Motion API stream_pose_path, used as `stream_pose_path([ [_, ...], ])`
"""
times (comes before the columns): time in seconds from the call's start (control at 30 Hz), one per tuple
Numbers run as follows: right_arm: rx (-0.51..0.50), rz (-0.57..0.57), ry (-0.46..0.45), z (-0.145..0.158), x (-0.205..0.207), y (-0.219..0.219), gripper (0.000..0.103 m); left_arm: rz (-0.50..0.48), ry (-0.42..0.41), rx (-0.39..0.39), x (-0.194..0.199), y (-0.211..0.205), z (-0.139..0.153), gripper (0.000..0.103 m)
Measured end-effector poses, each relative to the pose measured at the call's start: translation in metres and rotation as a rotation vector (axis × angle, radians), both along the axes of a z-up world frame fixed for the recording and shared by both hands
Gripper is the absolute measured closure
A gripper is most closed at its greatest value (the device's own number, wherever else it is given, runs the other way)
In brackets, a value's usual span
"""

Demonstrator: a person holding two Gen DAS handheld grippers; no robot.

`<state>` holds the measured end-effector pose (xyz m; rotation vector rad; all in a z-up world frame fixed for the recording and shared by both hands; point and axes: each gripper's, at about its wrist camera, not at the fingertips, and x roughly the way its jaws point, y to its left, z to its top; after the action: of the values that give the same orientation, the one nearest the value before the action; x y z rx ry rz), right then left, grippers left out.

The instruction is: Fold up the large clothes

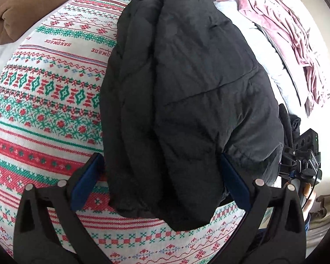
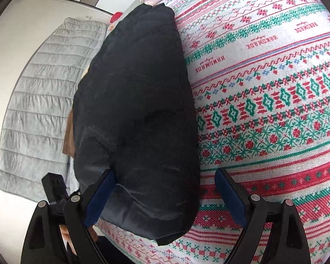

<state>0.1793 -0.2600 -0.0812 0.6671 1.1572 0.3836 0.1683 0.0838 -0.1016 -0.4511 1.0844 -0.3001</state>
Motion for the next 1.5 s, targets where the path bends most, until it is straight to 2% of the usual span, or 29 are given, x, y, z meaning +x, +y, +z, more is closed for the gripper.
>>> stream_pose_path([
  [0.2, 0.012, -0.007, -0.009, 0.001, 0.002, 0.005, 0.01, 0.009, -0.01, 0.008, 0.0, -0.007, 0.001, 0.006],
  [0.33, 0.106, -0.01, -0.016, -0.001, 0.006, 0.009, 0.01, 0.008, -0.019, 0.007, -0.004, -0.008, 0.001, 0.013],
  [0.4, 0.122, -0.016, -0.019, -0.004, 0.008, 0.011, 0.01, 0.006, -0.026, 0.016, -0.006, -0.011, 0.002, 0.015],
  [0.6, 0.088, -0.009, -0.076, -0.002, 0.01, 0.032, 0.009, 0.007, -0.048, 0.05, -0.012, -0.025, 0.006, 0.022],
  [0.9, 0.006, 0.014, -0.128, -0.002, 0.015, 0.065, 0.011, 0.007, -0.05, 0.072, -0.013, -0.035, 0.006, 0.022],
  [1.07, -0.005, 0.011, -0.134, -0.002, 0.018, 0.079, 0.012, 0.006, -0.049, 0.061, -0.011, -0.034, 0.005, 0.022],
  [1.27, -0.009, 0.01, -0.139, -0.005, 0.013, 0.067, 0.013, 0.012, -0.048, 0.027, -0.008, -0.03, 0.0, 0.021],
  [1.5, -0.028, 0.017, -0.146, -0.006, 0.009, 0.062, 0.021, 0.013, -0.069, 0.044, -0.007, -0.035, 0.0, 0.023],
])
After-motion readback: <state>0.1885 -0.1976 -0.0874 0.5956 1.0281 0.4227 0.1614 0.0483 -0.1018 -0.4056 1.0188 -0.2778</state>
